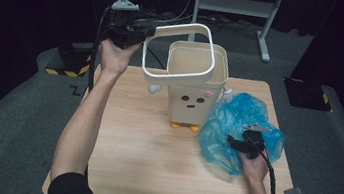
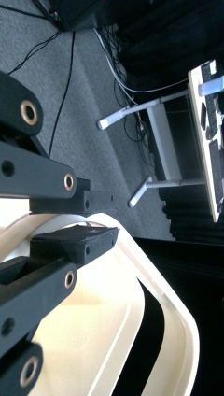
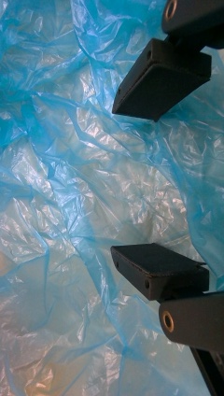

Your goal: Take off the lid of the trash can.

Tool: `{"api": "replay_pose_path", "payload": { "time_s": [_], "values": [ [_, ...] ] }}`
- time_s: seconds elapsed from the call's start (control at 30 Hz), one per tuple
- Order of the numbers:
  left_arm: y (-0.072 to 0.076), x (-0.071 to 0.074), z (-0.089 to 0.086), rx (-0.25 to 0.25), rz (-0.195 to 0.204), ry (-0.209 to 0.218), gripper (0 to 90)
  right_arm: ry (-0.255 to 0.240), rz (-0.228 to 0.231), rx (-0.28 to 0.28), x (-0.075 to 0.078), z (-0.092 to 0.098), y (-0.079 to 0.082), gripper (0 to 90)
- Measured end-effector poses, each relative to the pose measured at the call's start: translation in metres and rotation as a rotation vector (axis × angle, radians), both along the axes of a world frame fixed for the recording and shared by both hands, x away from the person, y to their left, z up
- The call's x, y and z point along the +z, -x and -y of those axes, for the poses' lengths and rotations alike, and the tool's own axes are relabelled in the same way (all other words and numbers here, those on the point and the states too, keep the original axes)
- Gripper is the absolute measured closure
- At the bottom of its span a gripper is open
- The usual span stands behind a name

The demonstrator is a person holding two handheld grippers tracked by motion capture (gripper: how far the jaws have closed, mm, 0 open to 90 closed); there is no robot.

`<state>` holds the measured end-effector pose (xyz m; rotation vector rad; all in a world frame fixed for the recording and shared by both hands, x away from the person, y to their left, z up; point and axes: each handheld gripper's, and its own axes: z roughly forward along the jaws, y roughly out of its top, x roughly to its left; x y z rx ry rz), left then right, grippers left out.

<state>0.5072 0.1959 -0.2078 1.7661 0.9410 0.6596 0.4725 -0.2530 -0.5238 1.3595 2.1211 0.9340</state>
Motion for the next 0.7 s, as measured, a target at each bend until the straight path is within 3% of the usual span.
{"api": "replay_pose_path", "payload": {
  "time_s": [0.7],
  "values": [
    [0.019,-0.003,-0.027,0.03,0.022,0.016,81.7,0.002,0.001,0.001,0.0,0.0,0.0,26.7]
  ]
}}
